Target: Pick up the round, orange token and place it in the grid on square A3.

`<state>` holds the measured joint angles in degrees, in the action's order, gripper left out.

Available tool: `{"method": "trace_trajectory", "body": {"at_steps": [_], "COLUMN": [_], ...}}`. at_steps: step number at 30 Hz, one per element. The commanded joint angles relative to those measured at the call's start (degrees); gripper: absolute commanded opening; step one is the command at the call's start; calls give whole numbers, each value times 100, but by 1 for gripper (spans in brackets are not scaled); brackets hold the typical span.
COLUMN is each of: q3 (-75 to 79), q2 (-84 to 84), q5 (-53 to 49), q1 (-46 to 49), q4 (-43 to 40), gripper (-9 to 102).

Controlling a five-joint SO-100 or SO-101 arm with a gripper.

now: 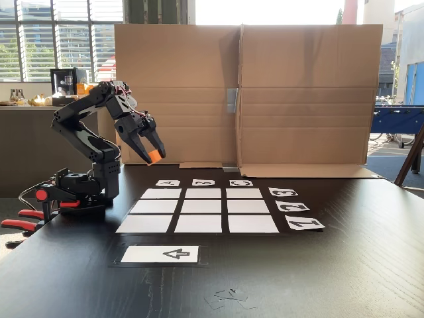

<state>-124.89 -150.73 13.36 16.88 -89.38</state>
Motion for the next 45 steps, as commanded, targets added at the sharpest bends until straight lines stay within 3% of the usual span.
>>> {"method": "trace_trajectory", "body": {"at_steps": [1,19,30,36,45], "q3": [-229,-1397,-1731,-1846,-1951], "q2": [-404,-598,800,1494,2338], "q5": [-26,-44,-9,396,519], "q1": [-483,-3630,-4447,-5432,-5616], "q4": [-35,114,1354,1907,2479], "gripper": [-1,-1,-1,-1,-1]}}
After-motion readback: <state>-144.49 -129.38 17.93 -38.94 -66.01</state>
